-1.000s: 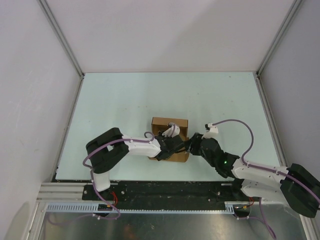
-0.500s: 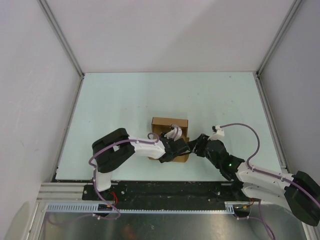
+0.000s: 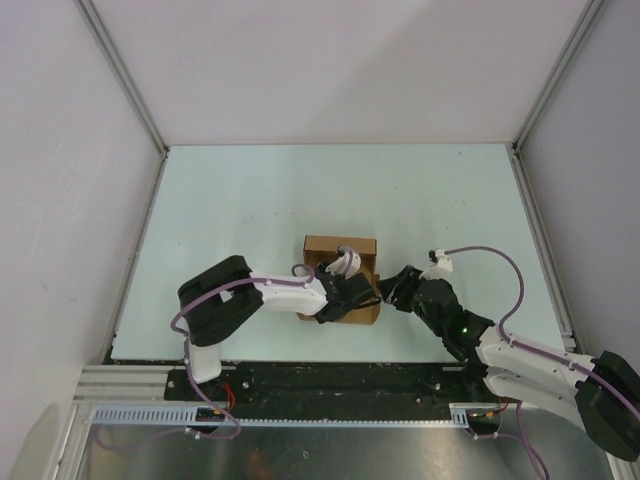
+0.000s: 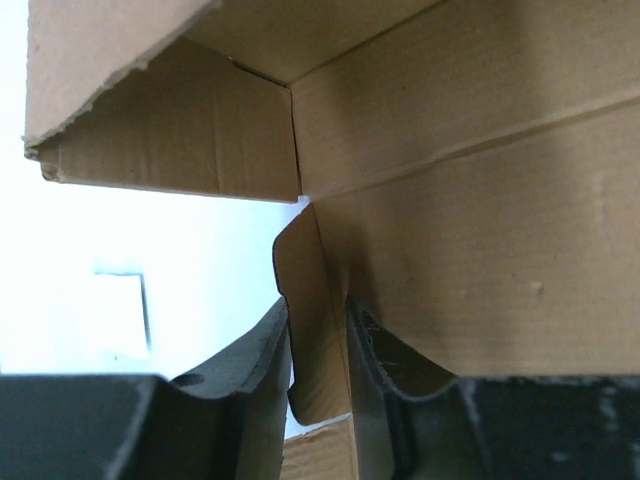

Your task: Fold the paper box

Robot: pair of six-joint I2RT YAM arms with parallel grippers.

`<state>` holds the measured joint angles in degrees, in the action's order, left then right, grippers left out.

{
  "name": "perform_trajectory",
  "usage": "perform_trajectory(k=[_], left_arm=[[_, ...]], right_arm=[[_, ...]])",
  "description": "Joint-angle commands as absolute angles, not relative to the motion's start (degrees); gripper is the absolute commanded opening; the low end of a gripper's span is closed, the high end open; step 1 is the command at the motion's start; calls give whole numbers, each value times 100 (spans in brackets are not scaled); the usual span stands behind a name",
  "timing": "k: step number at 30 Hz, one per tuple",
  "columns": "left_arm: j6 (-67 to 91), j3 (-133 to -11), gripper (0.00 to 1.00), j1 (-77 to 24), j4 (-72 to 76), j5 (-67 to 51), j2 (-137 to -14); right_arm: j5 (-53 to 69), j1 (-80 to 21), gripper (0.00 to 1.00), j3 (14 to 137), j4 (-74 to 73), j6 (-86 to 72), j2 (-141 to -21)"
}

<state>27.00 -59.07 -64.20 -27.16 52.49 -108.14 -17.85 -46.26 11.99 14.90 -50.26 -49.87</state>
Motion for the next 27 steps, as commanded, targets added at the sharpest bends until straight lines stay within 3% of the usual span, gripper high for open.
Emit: perform_trajectory(k=[1,12,14,17,21,27], left_arm=[[2919,-5845,36,-6434,-2716,4737,-10073],[2891,-5582,42,-6381,-2690,4105,-8476],[3014,-5371,43,-6276,-2681,3964,-8105],[3102,-5046,45,-6004,-2602,3754,-7262],[3103,-4441,48,-5433,-2347,3288,-5902],[3024,-3982,49,-4659,-2136,2681,-5055]], right_arm=[[-1793,-4579,53,1178,1424,-4913,-4843],[-1960,-4535,59,1388,634,-4475,-4395],[-2153,-4570,71,1546,99,-4561,-4386],[-2311,-4789,76,1652,-377,-4746,-4281],[-2653,-5404,77,1609,-659,-5088,-4122],[-3365,-6266,74,1363,-282,-5721,-4455]])
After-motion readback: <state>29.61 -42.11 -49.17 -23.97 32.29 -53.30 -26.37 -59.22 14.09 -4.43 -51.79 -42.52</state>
